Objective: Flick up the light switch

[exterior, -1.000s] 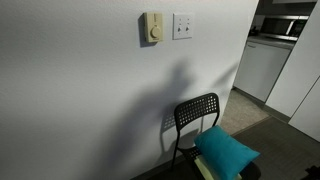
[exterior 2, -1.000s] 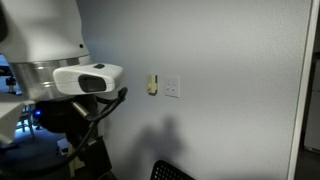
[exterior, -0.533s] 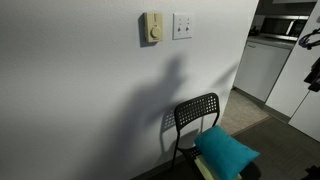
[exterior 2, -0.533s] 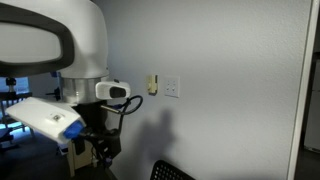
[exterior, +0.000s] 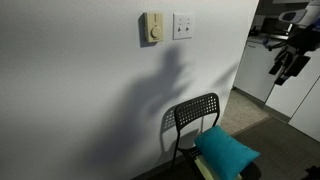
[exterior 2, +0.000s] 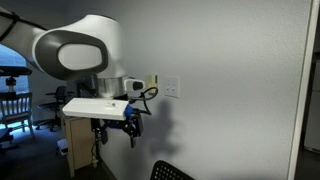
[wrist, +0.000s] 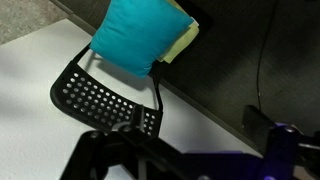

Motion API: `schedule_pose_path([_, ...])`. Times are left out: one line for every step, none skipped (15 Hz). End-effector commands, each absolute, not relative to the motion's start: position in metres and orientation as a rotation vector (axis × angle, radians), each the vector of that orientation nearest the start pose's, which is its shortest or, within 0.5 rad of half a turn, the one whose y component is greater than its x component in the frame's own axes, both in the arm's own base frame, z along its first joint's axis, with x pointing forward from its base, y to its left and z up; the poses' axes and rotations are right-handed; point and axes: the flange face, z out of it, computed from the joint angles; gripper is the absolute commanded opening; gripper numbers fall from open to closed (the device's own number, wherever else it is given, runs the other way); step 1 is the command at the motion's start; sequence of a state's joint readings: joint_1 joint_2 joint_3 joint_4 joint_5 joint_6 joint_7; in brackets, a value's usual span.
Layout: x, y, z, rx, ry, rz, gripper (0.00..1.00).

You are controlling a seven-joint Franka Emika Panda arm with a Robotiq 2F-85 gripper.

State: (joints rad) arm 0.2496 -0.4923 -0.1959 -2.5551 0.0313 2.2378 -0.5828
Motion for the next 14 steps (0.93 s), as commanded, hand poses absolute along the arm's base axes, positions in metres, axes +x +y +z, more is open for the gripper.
schedule_pose_path([0.407, 0.023, 0.447, -2.905, -0.954, -0.283, 1.00])
schedule_pose_path([0.406, 0.023, 0.448, -2.905, -0.956, -0.285, 1.00])
schedule_pose_path([0.405, 0.023, 0.450, -2.905, -0.957, -0.293, 1.00])
schedule_pose_path([0.405, 0.023, 0.452, -2.905, -0.956, -0.300, 1.00])
schedule_pose_path([0.404, 0.020, 0.453, -2.914, -0.958, -0.334, 1.00])
schedule_pose_path([0.406, 0.020, 0.454, -2.907, -0.976, -0.356, 1.00])
schedule_pose_path([0.410, 0.020, 0.455, -2.901, -1.000, -0.383, 1.00])
schedule_pose_path([0.415, 0.021, 0.456, -2.900, -1.021, -0.410, 1.00])
schedule_pose_path([0.420, 0.023, 0.460, -2.900, -1.068, -0.438, 1.00])
schedule_pose_path([0.424, 0.025, 0.462, -2.896, -1.112, -0.459, 1.00])
schedule_pose_path([0.431, 0.028, 0.466, -2.888, -1.172, -0.477, 1.00])
schedule_pose_path([0.437, 0.033, 0.470, -2.876, -1.245, -0.485, 1.00])
schedule_pose_path([0.445, 0.041, 0.472, -2.867, -1.328, -0.478, 1.00])
schedule_pose_path([0.452, 0.048, 0.475, -2.856, -1.410, -0.468, 1.00])
